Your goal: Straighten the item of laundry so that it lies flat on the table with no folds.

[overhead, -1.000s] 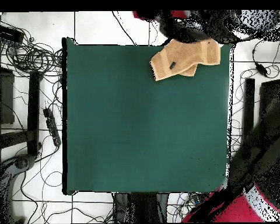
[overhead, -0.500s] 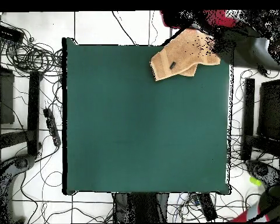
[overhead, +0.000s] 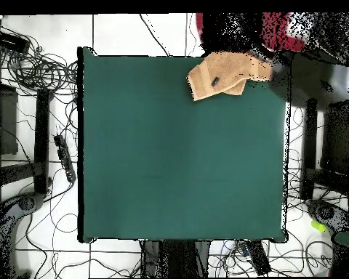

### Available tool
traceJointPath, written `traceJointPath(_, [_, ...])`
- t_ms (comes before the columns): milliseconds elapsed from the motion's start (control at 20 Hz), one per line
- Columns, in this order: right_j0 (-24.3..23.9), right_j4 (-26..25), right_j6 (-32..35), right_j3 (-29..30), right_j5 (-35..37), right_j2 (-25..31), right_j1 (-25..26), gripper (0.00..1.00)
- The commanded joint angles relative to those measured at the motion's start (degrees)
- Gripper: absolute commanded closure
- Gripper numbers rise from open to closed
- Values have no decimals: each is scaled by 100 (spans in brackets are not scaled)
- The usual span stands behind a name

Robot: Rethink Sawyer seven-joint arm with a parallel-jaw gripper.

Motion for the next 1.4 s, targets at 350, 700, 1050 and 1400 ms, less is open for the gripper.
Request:
traceJointPath(350, [-309,155,377,682,435,146,366,100])
traceJointPath(700, [-246,487,-147,929,186,333,751,100])
traceJointPath(1050, [-76,305,-383,783,568,506,903,100])
traceJointPath(1400, [-1,239,168,632,419,551,1015,100])
